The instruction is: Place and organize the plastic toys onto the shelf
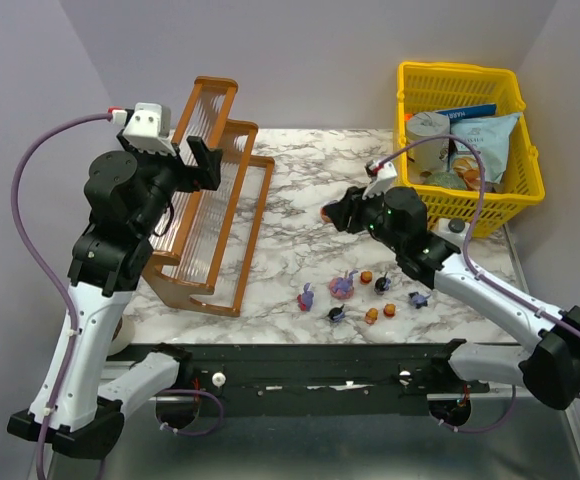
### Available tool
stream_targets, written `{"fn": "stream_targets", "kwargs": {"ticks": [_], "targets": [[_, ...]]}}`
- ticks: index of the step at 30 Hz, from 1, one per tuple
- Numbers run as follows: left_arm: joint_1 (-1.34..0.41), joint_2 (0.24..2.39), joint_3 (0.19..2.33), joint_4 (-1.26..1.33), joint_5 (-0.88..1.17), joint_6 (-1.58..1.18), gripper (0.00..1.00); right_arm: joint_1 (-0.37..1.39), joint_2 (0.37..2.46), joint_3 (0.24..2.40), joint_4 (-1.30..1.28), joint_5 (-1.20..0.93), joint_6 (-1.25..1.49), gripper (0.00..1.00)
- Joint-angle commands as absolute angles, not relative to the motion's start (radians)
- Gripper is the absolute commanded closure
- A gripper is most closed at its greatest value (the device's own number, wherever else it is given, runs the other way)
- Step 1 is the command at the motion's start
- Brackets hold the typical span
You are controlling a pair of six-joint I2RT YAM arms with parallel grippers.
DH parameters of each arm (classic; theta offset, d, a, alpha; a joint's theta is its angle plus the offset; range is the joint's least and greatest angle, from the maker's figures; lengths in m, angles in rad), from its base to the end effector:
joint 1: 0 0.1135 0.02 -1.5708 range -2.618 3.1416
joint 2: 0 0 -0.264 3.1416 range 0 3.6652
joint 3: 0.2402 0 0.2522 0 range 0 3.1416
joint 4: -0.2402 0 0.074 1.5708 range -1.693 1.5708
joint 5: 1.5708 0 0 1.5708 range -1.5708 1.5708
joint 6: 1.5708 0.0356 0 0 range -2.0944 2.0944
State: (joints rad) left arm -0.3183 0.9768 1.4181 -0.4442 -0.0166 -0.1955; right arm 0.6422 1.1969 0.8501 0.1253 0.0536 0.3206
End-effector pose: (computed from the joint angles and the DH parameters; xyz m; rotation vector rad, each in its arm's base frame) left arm 0.1690 -0.0551 0.4908 0.0843 1.5848 -0.3893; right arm 0.2263 0.1669 0.3084 -0.2553 1.8202 0.6369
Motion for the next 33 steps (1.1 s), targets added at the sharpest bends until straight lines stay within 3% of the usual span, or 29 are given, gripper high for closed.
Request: {"fn": "stream_targets", "kwargs": {"ticks": [1, 15, 33], "targets": [[-0.322, 0.937, 1.416, -0.520, -0.106, -0.202, 0.01, 0.721, 1.230, 0.980, 0.069, -0.107, 0.258, 0.78], [-0.322, 0.942, 1.511, -0.741, -0.229, -0.287, 0.01, 1.040, 1.535, 1.333, 0.020, -0.166, 0.114, 0.78], [-0.321, 0.999, 1.580, -0.808, -0.262, -0.295, 0.01, 1.138, 1.870, 1.689, -0.121, -0.235, 0.081, 0.78]]}}
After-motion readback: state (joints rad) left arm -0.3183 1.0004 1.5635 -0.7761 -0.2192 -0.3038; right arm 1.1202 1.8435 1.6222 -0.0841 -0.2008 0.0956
